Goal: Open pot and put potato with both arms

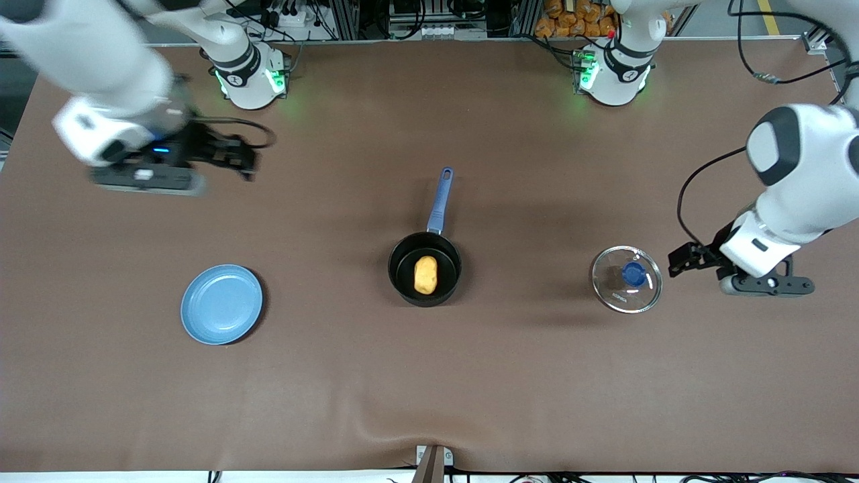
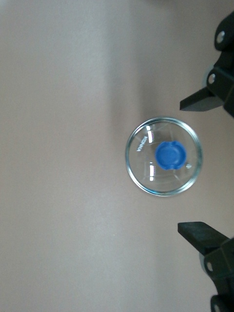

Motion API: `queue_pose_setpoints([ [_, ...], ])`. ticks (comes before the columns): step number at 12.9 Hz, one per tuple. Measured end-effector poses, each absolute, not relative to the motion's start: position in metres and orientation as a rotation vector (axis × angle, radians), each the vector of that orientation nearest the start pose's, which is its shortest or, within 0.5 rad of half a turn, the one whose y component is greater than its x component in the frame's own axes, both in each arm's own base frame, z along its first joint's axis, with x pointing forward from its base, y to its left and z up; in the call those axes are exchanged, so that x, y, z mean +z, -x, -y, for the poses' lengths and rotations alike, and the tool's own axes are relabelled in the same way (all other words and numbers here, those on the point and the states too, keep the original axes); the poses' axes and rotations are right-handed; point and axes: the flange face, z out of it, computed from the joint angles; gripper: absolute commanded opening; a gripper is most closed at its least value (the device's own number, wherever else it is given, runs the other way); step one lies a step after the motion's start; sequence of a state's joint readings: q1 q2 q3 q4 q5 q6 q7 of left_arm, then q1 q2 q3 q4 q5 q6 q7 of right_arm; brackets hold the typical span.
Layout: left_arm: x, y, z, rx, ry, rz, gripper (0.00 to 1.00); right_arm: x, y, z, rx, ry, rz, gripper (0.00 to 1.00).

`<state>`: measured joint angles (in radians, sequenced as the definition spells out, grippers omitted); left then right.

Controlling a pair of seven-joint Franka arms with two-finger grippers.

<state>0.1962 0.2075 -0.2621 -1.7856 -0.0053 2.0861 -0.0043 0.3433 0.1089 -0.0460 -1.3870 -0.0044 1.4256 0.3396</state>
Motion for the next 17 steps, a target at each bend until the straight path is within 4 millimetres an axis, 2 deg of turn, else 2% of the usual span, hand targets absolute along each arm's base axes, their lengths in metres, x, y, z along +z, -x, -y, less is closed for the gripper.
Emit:
queue_pose_setpoints([
  [3,0.486,-0.627,0.029,-0.119,3.192,-0.15,1.0,0.653,-0.552,-0.07,0.12,3.157,0.002,1.0],
  [4,0.499,-0.625,0.029,-0.122,3.188,-0.157,1.0,0.656,-0.552,-0.047,0.115,3.153,0.006,1.0],
  [6,0.529,-0.614,0.03,-0.14,3.176,-0.162,1.0,0.656,-0.553,-0.022,0.113,3.149,-0.02,1.0],
  [9,0.571,-0.587,0.039,-0.134,3.156,-0.155,1.0,0.645,-0.56,-0.023,0.1,3.149,-0.016,1.0],
  [12,0.605,-0.554,0.062,-0.092,3.14,-0.143,1.0,0.638,-0.567,-0.029,0.069,3.149,0.001,1.0],
  [15,0.624,-0.526,0.066,-0.036,3.132,-0.144,1.0,0.638,-0.568,-0.034,0.065,3.148,0.015,1.0],
  [17,0.628,-0.519,0.059,-0.027,3.136,-0.13,1.0,0.637,-0.568,-0.033,0.062,3.148,0.01,1.0],
])
